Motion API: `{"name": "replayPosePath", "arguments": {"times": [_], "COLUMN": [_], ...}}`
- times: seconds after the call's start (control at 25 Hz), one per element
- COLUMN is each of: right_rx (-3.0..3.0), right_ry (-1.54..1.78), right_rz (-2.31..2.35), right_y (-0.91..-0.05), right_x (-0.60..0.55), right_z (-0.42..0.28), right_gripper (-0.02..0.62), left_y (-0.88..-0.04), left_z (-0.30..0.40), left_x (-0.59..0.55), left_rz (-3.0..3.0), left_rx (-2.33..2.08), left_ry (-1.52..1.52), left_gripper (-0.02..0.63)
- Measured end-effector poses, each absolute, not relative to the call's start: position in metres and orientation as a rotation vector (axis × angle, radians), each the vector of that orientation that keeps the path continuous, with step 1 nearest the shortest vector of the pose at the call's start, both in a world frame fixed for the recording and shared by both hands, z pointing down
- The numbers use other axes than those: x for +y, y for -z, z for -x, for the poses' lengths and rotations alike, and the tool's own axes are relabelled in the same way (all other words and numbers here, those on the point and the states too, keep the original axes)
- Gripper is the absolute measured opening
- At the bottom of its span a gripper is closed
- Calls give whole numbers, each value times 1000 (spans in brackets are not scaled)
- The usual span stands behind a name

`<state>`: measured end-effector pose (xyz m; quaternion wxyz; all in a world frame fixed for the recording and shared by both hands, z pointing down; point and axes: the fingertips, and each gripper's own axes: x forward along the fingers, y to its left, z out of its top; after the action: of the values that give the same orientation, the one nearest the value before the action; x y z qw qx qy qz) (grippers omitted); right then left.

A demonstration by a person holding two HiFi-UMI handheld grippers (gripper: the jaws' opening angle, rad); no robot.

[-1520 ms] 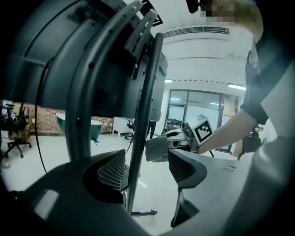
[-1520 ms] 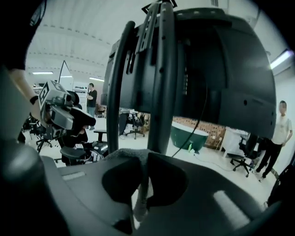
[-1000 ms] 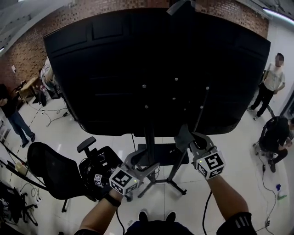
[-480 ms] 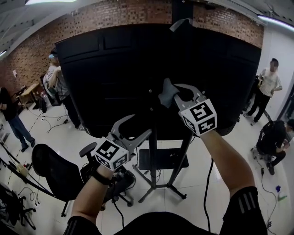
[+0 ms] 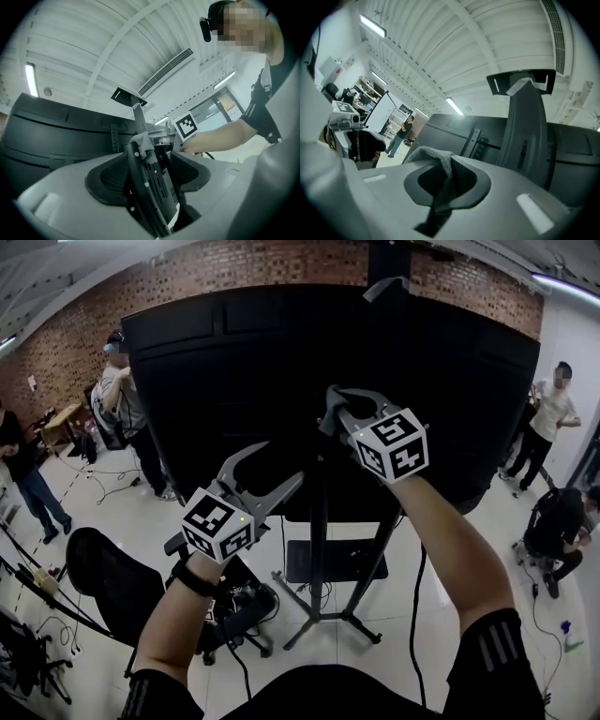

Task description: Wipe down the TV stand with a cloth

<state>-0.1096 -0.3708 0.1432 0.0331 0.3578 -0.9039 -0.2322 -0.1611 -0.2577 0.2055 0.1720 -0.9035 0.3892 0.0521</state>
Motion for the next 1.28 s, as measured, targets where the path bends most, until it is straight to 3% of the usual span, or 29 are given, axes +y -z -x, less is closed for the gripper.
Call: {"name": "replayPosePath", "arguments": {"times": [0.24,1.28], "right_rx": [-2825,-2856], "right_ry": [688,228], "right_rz": [-1120,-1067], "right_y": [-158,-366], "right_x": [-369,-365], "right_z": [108,100], "right_gripper": [14,29], "left_y": [-225,-378], "left_z": [164,155], "left_x": [-262,-281], "left_rz": [2600,2827], "left_rx": [1115,1191], "left_ry": [-148,-13], "left_gripper": [308,301]}}
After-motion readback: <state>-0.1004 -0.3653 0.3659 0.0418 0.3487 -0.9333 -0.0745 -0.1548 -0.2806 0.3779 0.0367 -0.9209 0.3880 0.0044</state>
